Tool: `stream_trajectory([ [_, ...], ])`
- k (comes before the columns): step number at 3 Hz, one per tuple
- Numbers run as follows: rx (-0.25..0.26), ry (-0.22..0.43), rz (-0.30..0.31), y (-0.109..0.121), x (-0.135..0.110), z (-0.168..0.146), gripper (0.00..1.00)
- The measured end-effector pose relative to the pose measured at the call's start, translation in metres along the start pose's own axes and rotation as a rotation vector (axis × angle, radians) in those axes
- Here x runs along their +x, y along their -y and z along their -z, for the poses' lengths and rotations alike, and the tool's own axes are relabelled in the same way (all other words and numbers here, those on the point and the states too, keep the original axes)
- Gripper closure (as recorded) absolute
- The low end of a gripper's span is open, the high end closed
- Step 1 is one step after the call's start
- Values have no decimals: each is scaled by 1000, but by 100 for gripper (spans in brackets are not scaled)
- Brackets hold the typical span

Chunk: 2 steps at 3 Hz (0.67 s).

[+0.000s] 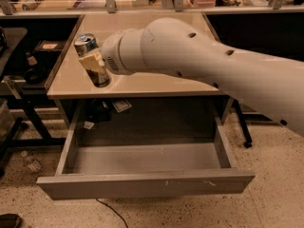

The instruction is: Place redbull can into top drawer

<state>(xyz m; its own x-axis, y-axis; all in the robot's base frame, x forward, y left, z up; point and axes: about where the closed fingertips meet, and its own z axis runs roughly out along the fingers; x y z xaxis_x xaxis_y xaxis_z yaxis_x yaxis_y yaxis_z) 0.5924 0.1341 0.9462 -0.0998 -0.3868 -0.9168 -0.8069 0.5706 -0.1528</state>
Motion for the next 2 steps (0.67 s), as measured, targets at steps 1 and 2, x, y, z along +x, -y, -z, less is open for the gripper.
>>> stream_trajectory([
  [1, 0, 0, 0, 0, 0, 0, 100],
  [2, 29, -21, -42, -5, 18, 11, 100],
])
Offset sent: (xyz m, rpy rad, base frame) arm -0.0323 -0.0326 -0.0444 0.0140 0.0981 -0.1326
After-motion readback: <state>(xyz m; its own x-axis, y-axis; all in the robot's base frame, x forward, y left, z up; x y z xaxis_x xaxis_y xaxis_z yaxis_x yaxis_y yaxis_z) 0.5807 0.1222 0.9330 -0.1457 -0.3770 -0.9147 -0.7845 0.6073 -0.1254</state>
